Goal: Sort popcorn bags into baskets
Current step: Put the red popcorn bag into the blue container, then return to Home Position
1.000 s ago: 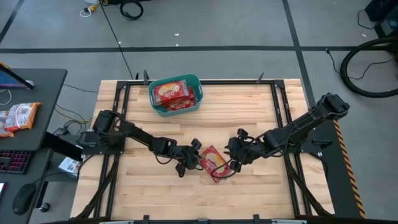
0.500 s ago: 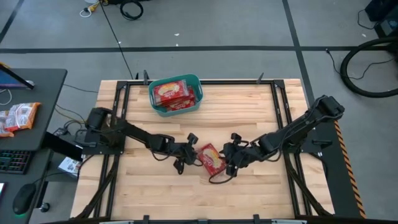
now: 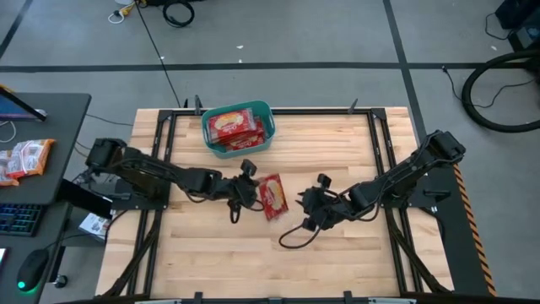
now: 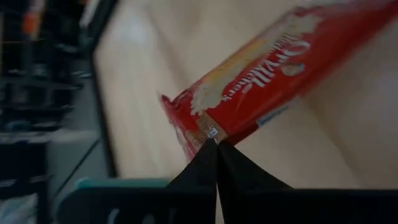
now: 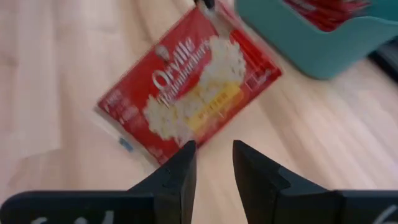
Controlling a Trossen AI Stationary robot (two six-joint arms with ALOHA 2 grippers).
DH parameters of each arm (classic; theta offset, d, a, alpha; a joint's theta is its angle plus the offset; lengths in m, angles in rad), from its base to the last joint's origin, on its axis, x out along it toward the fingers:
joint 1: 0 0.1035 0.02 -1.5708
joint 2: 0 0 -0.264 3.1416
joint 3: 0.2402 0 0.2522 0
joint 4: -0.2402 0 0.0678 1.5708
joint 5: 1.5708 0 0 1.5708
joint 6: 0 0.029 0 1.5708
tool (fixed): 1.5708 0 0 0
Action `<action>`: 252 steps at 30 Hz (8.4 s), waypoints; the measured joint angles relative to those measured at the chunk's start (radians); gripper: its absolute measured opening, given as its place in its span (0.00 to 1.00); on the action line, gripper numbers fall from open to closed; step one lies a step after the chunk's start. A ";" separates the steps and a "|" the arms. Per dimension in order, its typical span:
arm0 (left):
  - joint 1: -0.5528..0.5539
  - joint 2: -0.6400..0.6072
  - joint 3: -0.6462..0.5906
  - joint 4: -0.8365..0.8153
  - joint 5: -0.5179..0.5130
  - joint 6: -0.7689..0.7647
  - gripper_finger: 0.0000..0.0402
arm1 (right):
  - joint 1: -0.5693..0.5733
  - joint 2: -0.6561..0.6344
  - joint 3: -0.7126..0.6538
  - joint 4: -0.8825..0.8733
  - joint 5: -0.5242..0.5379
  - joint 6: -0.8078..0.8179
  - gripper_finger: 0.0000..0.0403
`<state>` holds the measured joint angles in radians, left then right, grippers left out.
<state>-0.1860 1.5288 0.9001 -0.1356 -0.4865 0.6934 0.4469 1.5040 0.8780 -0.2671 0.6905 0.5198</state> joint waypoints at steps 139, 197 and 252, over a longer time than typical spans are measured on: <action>0.378 -1.526 -0.810 0.180 0.431 -0.729 0.19 | -0.204 -1.325 -0.872 0.524 0.025 -0.156 0.19; 0.378 -1.523 -0.893 0.270 0.438 -0.812 0.08 | -0.204 -1.498 -0.871 0.345 0.023 -0.385 0.19; 0.378 -1.523 -0.893 0.270 0.438 -0.813 0.08 | -0.204 -1.498 -0.871 0.345 0.023 -0.385 0.19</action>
<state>0.1925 0.0062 0.0068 0.1344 -0.0483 -0.1196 0.2424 0.0063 0.0067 0.0776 0.7132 0.1352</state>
